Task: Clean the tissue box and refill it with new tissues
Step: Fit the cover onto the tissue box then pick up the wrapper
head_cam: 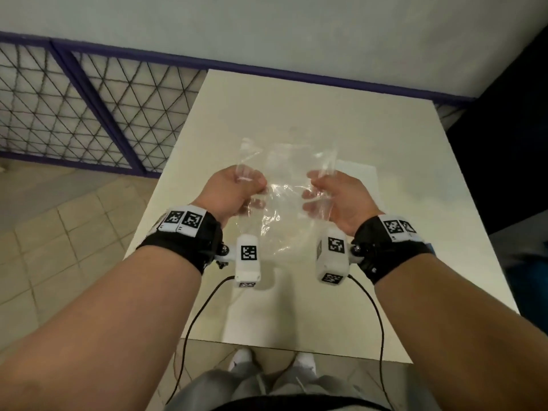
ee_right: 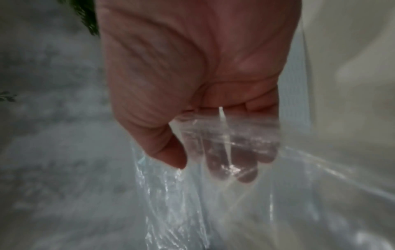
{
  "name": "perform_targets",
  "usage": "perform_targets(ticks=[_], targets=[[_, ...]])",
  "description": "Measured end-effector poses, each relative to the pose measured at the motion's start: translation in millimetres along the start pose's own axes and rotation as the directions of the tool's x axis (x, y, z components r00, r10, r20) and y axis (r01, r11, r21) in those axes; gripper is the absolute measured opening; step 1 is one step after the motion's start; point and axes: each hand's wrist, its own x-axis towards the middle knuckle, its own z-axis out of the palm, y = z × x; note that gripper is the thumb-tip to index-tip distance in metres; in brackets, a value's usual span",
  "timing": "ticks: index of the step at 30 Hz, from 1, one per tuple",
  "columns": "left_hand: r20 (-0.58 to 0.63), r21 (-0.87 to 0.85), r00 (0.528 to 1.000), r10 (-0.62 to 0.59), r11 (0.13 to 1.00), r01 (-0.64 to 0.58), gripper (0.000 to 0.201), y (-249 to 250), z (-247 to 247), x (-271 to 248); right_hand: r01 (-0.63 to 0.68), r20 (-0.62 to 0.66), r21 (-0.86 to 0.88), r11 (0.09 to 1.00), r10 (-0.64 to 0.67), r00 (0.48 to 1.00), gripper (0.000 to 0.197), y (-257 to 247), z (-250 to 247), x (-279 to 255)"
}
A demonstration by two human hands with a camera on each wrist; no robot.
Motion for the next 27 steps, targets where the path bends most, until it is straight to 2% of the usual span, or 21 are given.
perform_targets(ticks=[4,7,11,16,19,21,24,27], targets=[[0.076,0.026,0.997,0.0,1.0,-0.002,0.008,-9.2,39.1,2.0,0.044,-0.146,-0.07,0.997,-0.054,0.988,0.015,6.9,-42.2,-13.5],[0.157,0.062,0.986,-0.06,0.997,0.05,0.017,-16.6,63.4,-1.1,0.041,-0.182,-0.029,0.999,-0.046,0.982,0.015,10.8,-68.6,-23.0],[0.107,-0.04,0.994,-0.022,0.999,0.026,0.018,-19.8,83.4,1.9,-0.054,-0.166,-0.053,0.997,0.044,0.985,0.006,13.6,-92.8,-37.9],[0.097,-0.131,0.993,-0.063,0.989,0.075,0.016,-21.8,103.5,2.5,-0.057,-0.204,-0.034,0.998,0.049,0.978,0.031,23.1,-110.4,-45.7],[0.143,-0.084,0.984,-0.11,0.989,0.123,0.02,-23.5,108.8,0.2,-0.02,-0.276,0.063,0.998,0.036,0.96,0.038,25.7,-118.4,-44.2],[0.107,-0.061,0.987,-0.12,0.99,0.127,0.027,-26.0,109.4,0.2,-0.016,-0.267,0.099,0.995,0.042,0.963,0.035,25.8,-120.8,-45.6],[0.057,-0.153,0.988,-0.145,0.976,0.153,0.031,-31.4,109.2,2.5,-0.025,-0.241,0.165,0.986,0.065,0.968,0.03,24.8,-117.6,-48.0],[0.043,-0.21,0.982,-0.182,0.96,0.187,0.033,-35.8,108.2,4.0,-0.044,-0.27,0.243,0.969,0.111,0.956,0.023,21.6,-110.0,-47.2]])
